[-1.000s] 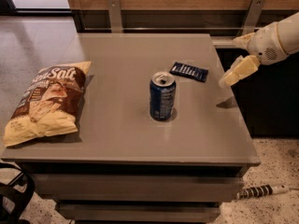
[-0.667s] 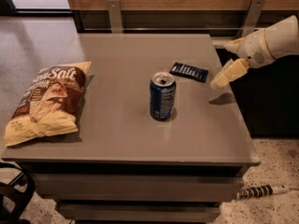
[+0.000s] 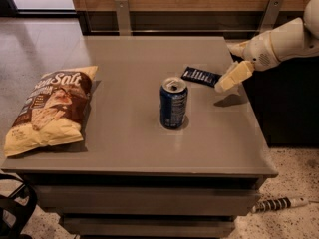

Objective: Move rxbar blueberry near brown chip bag

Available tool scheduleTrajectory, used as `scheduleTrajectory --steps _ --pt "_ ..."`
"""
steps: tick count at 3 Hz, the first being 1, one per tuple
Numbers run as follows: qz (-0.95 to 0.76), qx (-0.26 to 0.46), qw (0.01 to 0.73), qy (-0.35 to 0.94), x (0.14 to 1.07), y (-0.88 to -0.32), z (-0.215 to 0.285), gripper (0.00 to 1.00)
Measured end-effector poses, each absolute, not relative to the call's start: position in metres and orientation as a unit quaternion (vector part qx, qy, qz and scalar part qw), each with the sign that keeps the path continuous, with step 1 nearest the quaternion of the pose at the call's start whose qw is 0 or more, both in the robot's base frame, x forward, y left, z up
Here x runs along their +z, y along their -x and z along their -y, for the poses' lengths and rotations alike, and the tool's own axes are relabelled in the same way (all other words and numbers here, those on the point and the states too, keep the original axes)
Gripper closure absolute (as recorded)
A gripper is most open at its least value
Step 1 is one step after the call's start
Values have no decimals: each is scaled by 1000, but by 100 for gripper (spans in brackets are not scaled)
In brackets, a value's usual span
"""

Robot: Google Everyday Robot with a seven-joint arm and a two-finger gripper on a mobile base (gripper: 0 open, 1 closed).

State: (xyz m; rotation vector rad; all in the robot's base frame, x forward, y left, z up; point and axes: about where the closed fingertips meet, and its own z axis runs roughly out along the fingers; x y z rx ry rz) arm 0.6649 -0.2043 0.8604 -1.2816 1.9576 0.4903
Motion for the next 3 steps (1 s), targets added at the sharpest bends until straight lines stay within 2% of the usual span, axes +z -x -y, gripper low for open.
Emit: scheduleTrajectory --steps 3 --pt "-765 238 384 460 828 -694 187 0"
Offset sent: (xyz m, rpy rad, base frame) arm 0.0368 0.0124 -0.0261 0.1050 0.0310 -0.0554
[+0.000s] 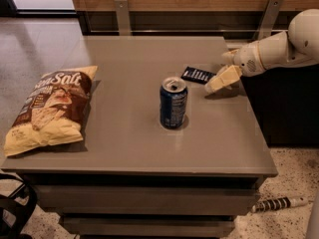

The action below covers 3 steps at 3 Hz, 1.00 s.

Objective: Move rxbar blueberry near brown chip bag

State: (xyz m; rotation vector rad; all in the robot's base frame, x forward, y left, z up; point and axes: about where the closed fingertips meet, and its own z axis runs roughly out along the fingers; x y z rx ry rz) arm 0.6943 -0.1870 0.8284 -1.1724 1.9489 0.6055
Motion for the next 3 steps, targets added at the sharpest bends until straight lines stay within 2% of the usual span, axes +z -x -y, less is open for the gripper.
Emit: scheduleTrajectory --steps 2,3 --pt "-752 249 399 461 810 -695 175 0" --pt "-746 254 394 473 800 -696 163 23"
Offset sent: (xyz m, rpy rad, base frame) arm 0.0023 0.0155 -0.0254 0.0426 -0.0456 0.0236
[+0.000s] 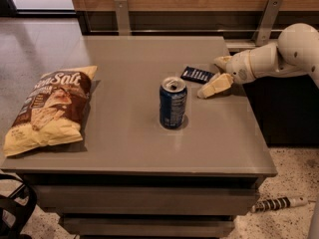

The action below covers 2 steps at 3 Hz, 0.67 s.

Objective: Move rxbar blueberry near brown chip bag

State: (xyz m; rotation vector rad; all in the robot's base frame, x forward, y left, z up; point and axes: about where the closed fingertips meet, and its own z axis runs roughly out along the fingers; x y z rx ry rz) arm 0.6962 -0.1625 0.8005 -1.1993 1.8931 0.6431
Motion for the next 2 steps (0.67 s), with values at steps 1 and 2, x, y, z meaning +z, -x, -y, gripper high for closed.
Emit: scheduleTrajectory --steps 1,2 --pt "-746 254 394 473 801 -696 162 44" --pt "-746 254 394 473 808 -696 162 69"
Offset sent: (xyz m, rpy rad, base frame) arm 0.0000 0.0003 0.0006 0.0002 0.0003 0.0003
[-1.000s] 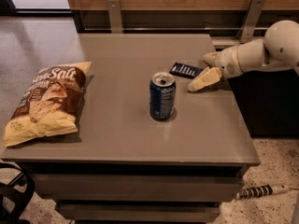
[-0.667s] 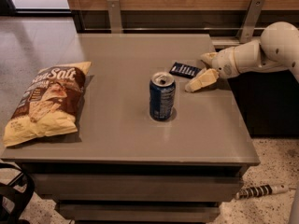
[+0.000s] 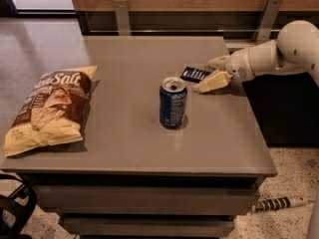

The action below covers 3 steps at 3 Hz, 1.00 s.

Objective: Move rxbar blueberry near brown chip bag

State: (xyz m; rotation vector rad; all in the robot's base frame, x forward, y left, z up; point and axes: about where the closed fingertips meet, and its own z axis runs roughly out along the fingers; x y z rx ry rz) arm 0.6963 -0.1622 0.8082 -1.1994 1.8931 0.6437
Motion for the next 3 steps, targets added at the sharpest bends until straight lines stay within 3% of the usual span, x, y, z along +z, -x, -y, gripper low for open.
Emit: scheduleTrajectory --steps 1,3 --pt "-746 256 389 475 815 -696 158 100" --pt "-746 256 389 475 816 -696 158 100"
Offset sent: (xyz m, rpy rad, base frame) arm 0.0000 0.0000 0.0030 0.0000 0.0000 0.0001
